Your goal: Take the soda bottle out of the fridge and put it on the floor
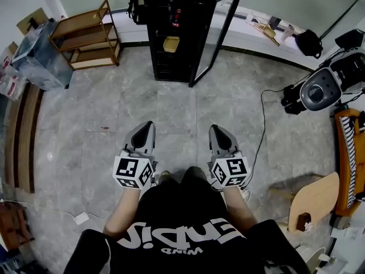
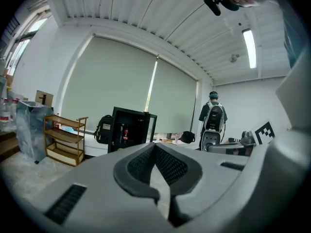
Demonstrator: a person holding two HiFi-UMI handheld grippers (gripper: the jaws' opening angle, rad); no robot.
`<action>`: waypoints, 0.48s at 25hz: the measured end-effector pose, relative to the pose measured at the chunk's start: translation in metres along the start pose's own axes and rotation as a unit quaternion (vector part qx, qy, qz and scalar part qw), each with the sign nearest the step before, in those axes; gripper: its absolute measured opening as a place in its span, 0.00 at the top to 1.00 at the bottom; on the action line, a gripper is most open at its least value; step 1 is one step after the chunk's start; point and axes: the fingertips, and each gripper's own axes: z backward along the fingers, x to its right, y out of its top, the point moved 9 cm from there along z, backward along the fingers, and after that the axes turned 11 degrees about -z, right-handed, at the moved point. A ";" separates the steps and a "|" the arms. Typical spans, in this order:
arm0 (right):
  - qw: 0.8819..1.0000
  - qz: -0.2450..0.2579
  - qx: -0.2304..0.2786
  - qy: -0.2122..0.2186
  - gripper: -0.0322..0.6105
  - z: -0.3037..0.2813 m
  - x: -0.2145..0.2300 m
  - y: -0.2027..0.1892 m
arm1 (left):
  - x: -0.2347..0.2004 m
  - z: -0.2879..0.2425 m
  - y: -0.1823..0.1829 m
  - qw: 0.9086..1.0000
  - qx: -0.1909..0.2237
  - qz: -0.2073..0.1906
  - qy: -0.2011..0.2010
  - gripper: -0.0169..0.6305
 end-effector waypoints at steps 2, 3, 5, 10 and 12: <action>1.000 0.000 0.001 -0.007 0.91 -0.001 -0.007 -0.008 | -0.005 0.001 -0.002 1.000 0.003 -0.004 -0.011 0.96; 1.000 -0.001 0.000 -0.012 0.91 -0.001 -0.009 -0.011 | -0.008 0.002 -0.003 1.000 0.003 -0.006 -0.015 0.96; 1.000 -0.006 -0.001 -0.020 0.91 -0.001 -0.013 -0.018 | -0.011 0.003 -0.008 1.000 -0.001 -0.009 -0.022 0.96; 1.000 -0.008 0.003 -0.025 0.91 -0.007 -0.016 -0.022 | -0.019 -0.002 -0.018 1.000 -0.004 -0.007 -0.030 0.96; 1.000 -0.009 0.004 -0.024 0.91 -0.015 -0.015 -0.022 | -0.024 -0.007 -0.020 1.000 -0.005 -0.004 -0.031 0.96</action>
